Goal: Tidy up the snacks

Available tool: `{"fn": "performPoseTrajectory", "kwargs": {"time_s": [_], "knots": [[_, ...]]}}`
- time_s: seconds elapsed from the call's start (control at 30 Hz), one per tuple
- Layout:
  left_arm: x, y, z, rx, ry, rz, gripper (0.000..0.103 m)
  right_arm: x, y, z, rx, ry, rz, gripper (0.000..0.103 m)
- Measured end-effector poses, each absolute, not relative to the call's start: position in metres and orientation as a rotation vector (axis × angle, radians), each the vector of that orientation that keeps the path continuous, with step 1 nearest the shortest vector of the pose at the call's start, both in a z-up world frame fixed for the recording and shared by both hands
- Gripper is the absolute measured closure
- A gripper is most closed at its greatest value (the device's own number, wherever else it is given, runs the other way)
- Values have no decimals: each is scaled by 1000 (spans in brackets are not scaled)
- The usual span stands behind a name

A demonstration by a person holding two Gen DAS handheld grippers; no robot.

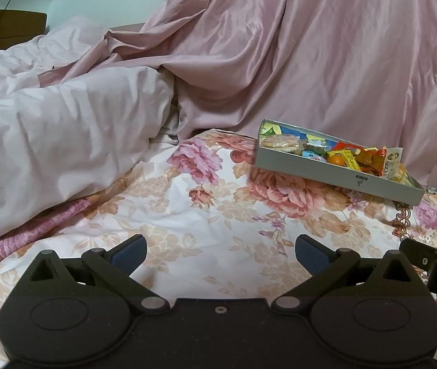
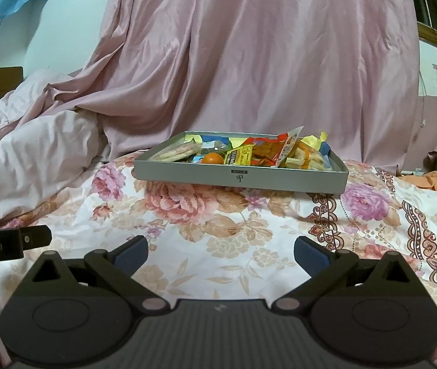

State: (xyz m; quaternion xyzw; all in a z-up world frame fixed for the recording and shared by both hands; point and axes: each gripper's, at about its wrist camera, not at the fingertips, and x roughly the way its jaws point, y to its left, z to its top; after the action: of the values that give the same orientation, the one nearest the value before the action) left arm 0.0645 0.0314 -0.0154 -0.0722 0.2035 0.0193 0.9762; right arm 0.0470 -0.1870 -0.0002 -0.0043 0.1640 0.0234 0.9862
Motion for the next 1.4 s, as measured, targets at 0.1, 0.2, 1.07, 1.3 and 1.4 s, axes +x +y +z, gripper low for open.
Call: {"fn": "performPoseTrajectory", "kwargs": {"time_s": [0.1, 0.2, 1.07, 1.3, 1.4], "knots": [[64, 32, -15, -146, 411, 38, 1, 47, -186, 0, -10, 332, 47, 0], [64, 32, -15, -146, 412, 38, 1, 47, -186, 0, -10, 332, 47, 0], [64, 33, -16, -147, 411, 37, 1, 48, -186, -3, -25, 333, 51, 0], [64, 33, -16, -146, 411, 36, 1, 48, -186, -3, -24, 335, 51, 0], [64, 33, -16, -146, 410, 37, 1, 48, -186, -3, -25, 336, 51, 0]]}}
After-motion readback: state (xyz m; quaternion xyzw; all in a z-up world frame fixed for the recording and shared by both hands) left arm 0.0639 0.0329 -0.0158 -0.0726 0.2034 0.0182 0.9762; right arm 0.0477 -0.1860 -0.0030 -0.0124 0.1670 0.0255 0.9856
